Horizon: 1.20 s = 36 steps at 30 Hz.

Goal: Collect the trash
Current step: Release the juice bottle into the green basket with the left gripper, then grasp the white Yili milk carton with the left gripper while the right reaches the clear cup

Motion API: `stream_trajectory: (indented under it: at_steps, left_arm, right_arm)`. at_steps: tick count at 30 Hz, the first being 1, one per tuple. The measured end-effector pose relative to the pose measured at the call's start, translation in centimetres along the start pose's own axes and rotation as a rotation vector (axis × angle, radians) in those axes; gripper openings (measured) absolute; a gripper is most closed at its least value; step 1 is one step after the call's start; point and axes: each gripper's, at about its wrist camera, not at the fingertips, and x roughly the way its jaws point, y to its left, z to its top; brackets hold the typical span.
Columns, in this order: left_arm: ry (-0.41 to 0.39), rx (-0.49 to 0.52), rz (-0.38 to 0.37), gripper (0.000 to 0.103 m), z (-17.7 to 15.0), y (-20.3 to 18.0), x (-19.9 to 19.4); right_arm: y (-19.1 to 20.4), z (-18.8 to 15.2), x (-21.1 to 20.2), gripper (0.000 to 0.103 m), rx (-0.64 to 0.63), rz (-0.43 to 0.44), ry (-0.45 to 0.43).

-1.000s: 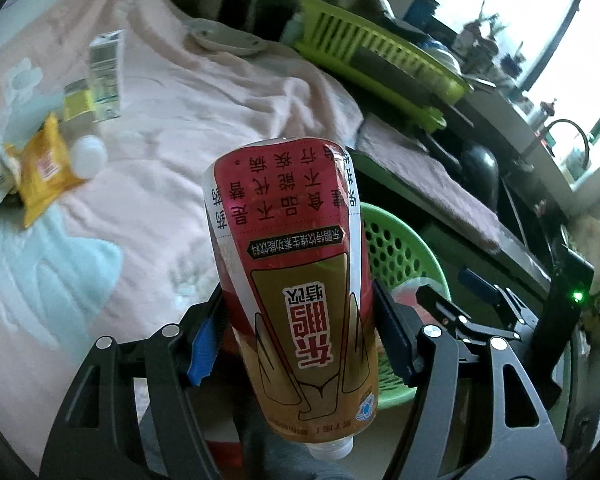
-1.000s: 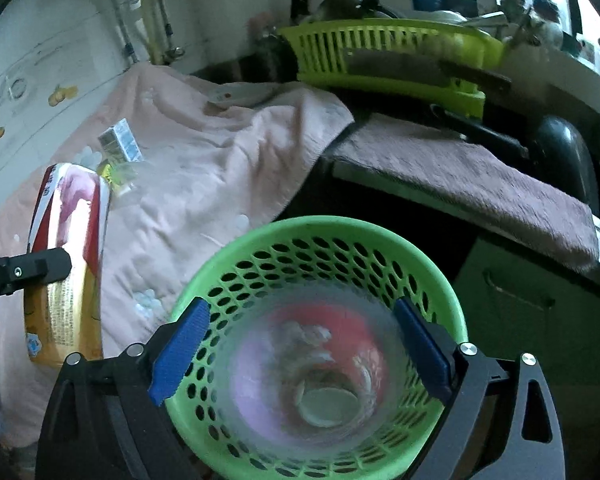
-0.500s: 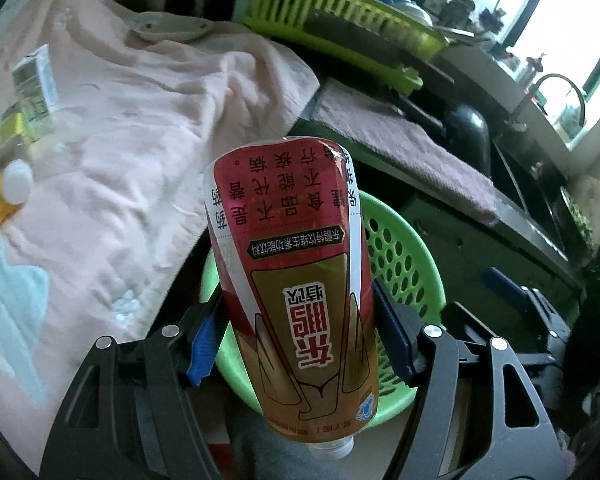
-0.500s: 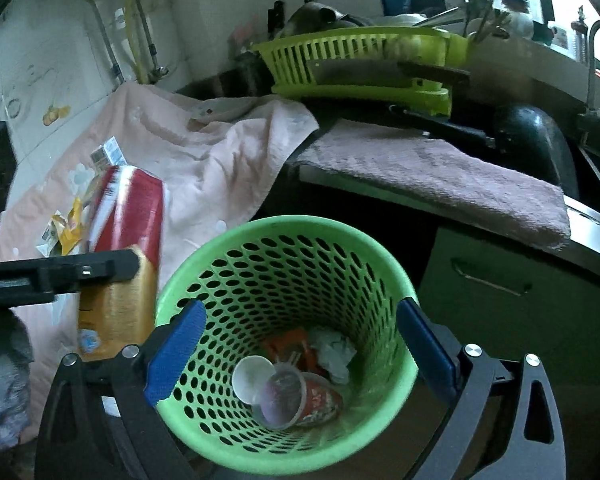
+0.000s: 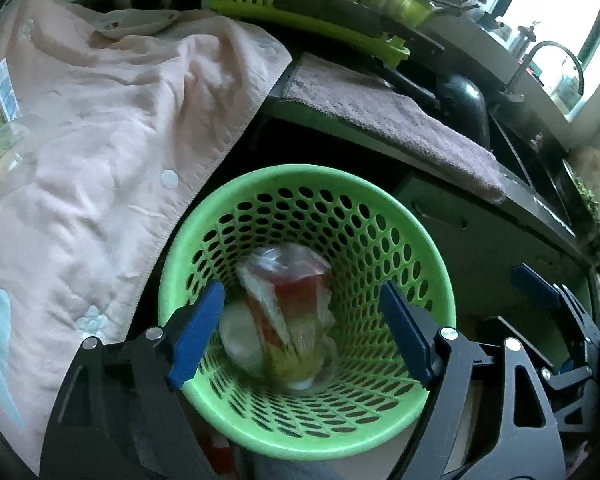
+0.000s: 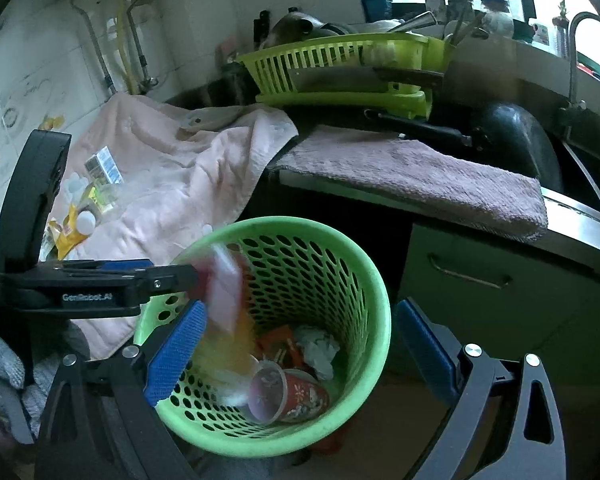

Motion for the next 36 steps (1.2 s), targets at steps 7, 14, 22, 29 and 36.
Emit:
stream_trajectory:
  at_steps: [7, 14, 22, 29, 36]
  left_arm:
    - [-0.048, -0.052, 0.023, 0.079, -0.3, 2.1, -2.5]
    - [-0.120, -0.138, 0.088, 0.079, -1.0, 6.4, -6.4]
    - [-0.206, -0.266, 0.201, 0.079, -2.4, 13.2, -11.4]
    - [-0.249, -0.406, 0.317, 0.079, -3.6, 19.9, -15.2]
    - [-0.284, -0.533, 0.429, 0.079, -3.3, 26.6, -18.3]
  right_arm:
    - [1.2, 0.4, 0.2, 0.093, -0.025, 0.020, 0.002]
    - [4.2, 1.4, 0.8, 0.093, -0.080, 0.069, 0.001]
    - [9.3, 2.6, 2.4, 0.093, -0.158, 0.148, 0.015]
    - [14.4, 3.5, 3.9, 0.093, -0.226, 0.227, 0.026]
    - [18.7, 4.9, 5.4, 0.093, -0.278, 0.288, 0.037]
